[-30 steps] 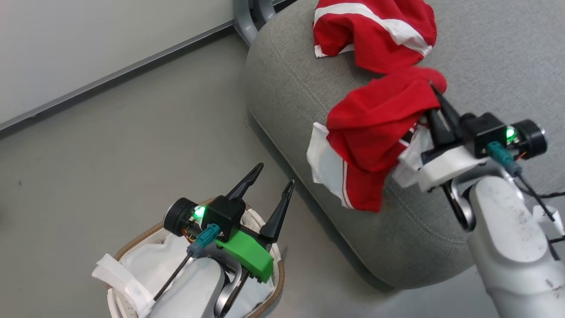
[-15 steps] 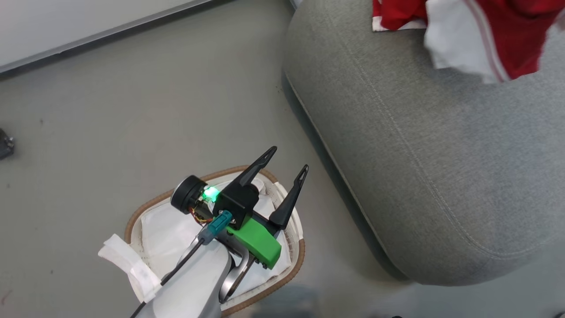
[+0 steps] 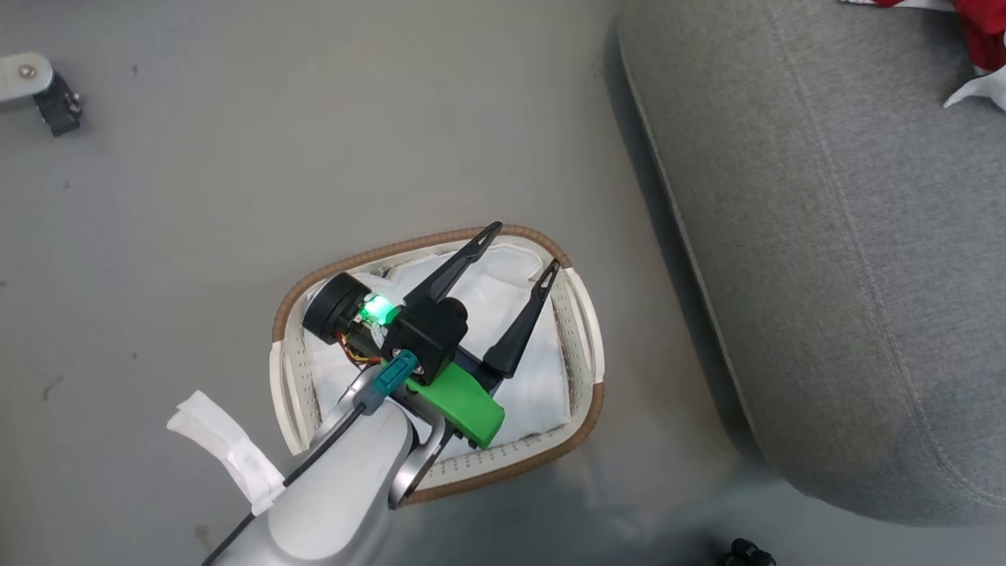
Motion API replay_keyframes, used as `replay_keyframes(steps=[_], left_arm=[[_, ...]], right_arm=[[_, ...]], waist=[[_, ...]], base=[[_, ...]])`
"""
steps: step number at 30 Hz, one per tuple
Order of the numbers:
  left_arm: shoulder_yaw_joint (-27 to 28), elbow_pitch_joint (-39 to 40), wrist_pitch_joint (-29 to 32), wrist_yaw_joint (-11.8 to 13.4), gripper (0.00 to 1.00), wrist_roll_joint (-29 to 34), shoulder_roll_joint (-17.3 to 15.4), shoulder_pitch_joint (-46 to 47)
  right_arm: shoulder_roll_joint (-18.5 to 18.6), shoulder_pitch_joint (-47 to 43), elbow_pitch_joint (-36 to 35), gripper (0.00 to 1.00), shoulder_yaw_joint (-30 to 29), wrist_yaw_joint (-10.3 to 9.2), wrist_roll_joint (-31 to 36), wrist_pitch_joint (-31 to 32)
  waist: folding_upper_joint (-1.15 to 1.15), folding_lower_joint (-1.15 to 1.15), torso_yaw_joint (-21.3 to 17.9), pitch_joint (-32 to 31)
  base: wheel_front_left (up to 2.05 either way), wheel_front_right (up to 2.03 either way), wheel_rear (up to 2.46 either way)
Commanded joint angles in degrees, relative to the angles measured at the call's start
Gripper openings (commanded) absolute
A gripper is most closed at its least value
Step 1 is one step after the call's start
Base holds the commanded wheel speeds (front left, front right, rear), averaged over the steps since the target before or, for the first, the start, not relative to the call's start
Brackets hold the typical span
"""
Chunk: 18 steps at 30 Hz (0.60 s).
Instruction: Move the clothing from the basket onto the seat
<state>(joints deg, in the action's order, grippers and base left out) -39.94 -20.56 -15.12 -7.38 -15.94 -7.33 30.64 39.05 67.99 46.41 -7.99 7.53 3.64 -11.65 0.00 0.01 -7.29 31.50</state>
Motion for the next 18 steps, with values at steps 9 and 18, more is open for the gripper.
replay_keyframes(steps=[9,18], left_arm=[[-0.1,-0.3,0.0,-0.1,1.0,1.0,-1.1,2.0],[0.3,-0.2,0.0,0.0,1.0,0.2,-1.2,1.7]], right_arm=[[-6.5,-4.0,9.8,0.0,-3.6,-0.08,6.1,-2.5],[-9.5,-6.5,10.8,1.0,-1.6,-0.08,7.2,-3.5]], waist=[[0.0,-0.01,2.6,6.6],[0.0,-0.01,0.0,4.6]], base=[[0.0,0.0,0.0],[0.0,0.0,0.0]])
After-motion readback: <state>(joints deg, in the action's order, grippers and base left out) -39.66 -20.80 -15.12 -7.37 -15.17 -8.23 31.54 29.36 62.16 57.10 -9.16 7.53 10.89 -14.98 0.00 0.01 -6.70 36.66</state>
